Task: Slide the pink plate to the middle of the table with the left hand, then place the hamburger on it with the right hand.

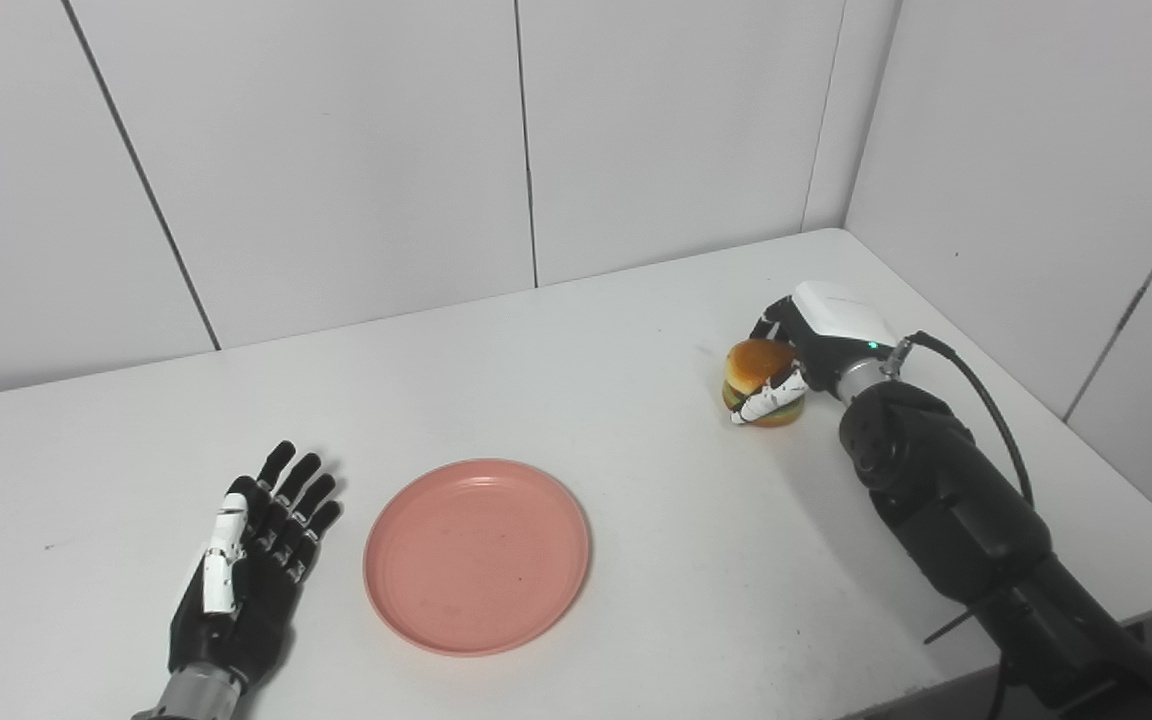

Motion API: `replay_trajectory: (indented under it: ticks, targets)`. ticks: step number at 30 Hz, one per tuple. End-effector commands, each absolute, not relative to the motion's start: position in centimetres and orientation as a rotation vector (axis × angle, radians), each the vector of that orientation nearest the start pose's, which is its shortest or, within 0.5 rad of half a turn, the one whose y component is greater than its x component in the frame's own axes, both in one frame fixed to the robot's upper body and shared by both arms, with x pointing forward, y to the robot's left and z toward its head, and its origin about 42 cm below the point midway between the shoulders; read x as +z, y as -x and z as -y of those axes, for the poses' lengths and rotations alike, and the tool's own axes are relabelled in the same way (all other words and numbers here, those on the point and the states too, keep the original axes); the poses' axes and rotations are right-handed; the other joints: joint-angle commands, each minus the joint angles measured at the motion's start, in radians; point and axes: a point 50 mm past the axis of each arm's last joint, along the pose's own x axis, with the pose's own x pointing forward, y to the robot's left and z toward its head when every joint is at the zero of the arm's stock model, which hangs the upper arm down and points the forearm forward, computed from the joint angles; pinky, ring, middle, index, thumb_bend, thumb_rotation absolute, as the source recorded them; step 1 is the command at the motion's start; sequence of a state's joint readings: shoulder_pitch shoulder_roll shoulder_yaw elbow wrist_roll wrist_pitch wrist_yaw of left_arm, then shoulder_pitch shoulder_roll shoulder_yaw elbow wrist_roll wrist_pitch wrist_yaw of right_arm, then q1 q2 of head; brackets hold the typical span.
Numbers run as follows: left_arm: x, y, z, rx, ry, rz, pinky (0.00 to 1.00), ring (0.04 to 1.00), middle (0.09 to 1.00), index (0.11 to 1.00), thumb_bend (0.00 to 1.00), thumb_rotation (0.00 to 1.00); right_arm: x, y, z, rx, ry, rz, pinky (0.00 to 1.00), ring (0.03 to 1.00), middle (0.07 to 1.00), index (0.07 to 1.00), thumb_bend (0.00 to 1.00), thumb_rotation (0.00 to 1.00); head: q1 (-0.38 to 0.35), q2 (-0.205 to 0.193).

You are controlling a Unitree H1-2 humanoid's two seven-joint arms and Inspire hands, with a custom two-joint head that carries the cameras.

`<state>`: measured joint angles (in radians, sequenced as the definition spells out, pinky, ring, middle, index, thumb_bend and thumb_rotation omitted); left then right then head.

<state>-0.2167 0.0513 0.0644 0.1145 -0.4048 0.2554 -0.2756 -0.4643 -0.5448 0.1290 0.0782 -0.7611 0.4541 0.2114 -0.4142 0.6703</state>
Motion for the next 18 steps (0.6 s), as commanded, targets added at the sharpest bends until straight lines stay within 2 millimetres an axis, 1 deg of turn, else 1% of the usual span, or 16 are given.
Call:
replay_trajectory:
  ticks: [1,4,5,7,9,10,11,12,13,14,15,16,17,18]
  targets:
    - [12.1,-35.1,-20.5,-0.317,0.357,-0.120,0.95,0.941,0.942,0.938,0.35,1.00,29.3,-41.6,34.8,-0.217,1.263,0.013,0.25,0.326,0.408,0.486,0.51,0.14,0.013,0.001]
    - [12.3,-34.9,-19.9,-0.316,0.352,-0.120,0.95,0.939,0.943,0.941,0.35,1.00,30.8,-40.8,33.6,-0.199,1.260,0.087,0.26,0.340,0.417,0.485,0.51,0.14,0.045,0.003]
    - [12.4,-34.9,-19.7,-0.314,0.351,-0.121,0.95,0.938,0.944,0.943,0.35,1.00,31.1,-40.6,33.2,-0.193,1.262,0.103,0.26,0.345,0.422,0.485,0.51,0.14,0.045,0.003]
    - [12.3,-34.8,-19.3,-0.311,0.345,-0.123,0.95,0.936,0.943,0.943,0.35,1.00,31.8,-40.2,32.0,-0.178,1.262,0.156,0.26,0.351,0.424,0.485,0.51,0.14,0.080,0.008]
    - [12.3,-34.8,-18.9,-0.309,0.340,-0.123,0.94,0.931,0.941,0.940,0.35,1.00,32.2,-40.0,31.3,-0.168,1.262,0.183,0.27,0.359,0.429,0.485,0.51,0.14,0.115,0.013]
    - [12.3,-34.8,-18.7,-0.308,0.336,-0.124,0.94,0.929,0.940,0.939,0.35,1.00,32.4,-39.9,30.7,-0.156,1.263,0.197,0.27,0.354,0.420,0.484,0.51,0.14,0.115,0.013]
    - [12.3,-34.8,-18.5,-0.306,0.334,-0.127,0.94,0.928,0.939,0.940,0.35,1.00,32.6,-39.8,30.0,-0.140,1.259,0.208,0.26,0.344,0.410,0.483,0.51,0.14,0.142,0.015]
    - [12.3,-34.8,-18.3,-0.302,0.333,-0.130,0.94,0.926,0.937,0.939,0.35,1.00,32.8,-39.7,29.3,-0.121,1.251,0.218,0.25,0.324,0.392,0.483,0.51,0.14,0.147,0.016]
    - [12.3,-34.8,-18.0,-0.297,0.336,-0.134,0.93,0.923,0.935,0.938,0.36,1.00,33.0,-39.6,28.6,-0.099,1.241,0.231,0.24,0.314,0.384,0.483,0.51,0.14,0.177,0.021]
    - [12.4,-34.8,-17.8,-0.292,0.338,-0.137,0.93,0.920,0.932,0.936,0.35,1.00,33.1,-39.5,27.9,-0.080,1.238,0.248,0.22,0.299,0.373,0.482,0.51,0.14,0.177,0.021]
    - [12.5,-34.7,-17.5,-0.288,0.338,-0.139,0.93,0.920,0.931,0.936,0.35,1.00,33.1,-39.5,27.3,-0.063,1.239,0.270,0.22,0.297,0.371,0.482,0.51,0.14,0.203,0.025]
    - [12.5,-34.7,-17.3,-0.283,0.337,-0.142,0.93,0.919,0.930,0.935,0.35,1.00,33.1,-39.4,26.6,-0.048,1.243,0.290,0.21,0.286,0.360,0.482,0.51,0.14,0.203,0.025]
    - [12.5,-34.7,-17.1,-0.281,0.335,-0.145,0.92,0.917,0.927,0.934,0.36,1.00,33.0,-39.4,26.0,-0.039,1.244,0.304,0.20,0.271,0.347,0.481,0.51,0.14,0.228,0.030]
    - [12.6,-34.7,-16.9,-0.278,0.334,-0.146,0.92,0.916,0.926,0.933,0.36,1.00,33.0,-39.4,25.7,-0.033,1.245,0.311,0.20,0.268,0.346,0.481,0.51,0.14,0.228,0.030]
